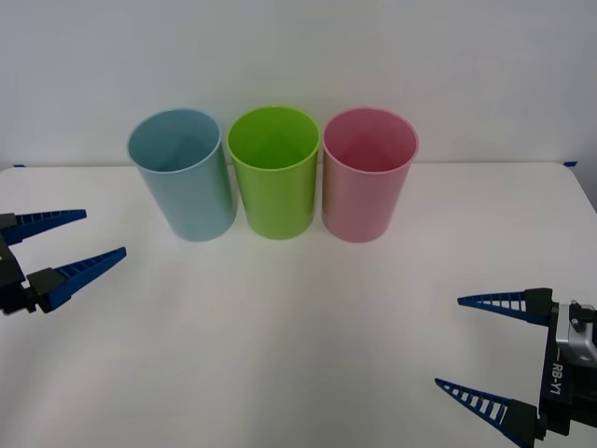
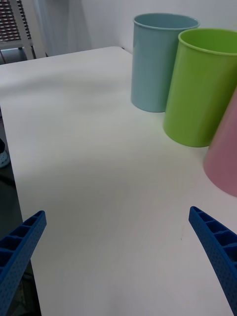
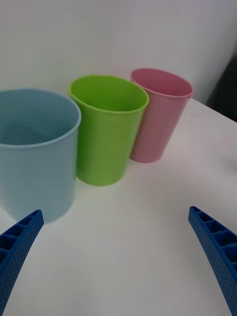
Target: Put cans in the blue bin and PET bottles in the pink bin and trash in the green bin.
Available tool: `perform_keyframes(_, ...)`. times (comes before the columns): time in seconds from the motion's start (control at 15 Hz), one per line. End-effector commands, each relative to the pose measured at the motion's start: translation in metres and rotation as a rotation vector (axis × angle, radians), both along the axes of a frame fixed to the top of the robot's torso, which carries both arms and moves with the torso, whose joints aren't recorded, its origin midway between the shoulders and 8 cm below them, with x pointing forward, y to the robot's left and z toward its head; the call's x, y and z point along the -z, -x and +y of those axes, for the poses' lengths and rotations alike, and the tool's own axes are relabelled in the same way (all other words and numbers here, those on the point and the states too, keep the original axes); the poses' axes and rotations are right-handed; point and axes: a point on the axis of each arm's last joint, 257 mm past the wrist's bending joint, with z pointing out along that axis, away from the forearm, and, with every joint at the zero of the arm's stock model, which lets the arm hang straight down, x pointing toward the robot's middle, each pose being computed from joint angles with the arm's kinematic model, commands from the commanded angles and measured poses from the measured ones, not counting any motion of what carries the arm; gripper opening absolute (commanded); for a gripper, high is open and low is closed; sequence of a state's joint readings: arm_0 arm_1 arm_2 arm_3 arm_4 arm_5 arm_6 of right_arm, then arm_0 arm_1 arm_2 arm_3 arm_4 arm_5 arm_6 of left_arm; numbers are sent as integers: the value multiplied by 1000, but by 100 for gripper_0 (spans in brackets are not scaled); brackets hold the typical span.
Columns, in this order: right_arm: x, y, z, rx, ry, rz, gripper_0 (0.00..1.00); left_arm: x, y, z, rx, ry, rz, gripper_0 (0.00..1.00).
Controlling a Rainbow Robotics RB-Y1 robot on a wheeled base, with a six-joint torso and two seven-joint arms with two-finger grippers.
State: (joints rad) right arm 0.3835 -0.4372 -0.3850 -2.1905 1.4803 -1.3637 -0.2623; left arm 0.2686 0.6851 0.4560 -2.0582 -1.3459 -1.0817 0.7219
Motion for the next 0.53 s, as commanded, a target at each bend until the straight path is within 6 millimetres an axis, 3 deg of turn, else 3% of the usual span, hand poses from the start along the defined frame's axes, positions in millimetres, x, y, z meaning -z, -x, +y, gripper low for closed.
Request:
perform_keyframes(0.07,0,0,0,0,0,0,100,24,18,8,-16,-12,47,100)
perform_keyframes(0.53,0,0,0,0,0,0,100,80,61,2,-82,-49,161,100)
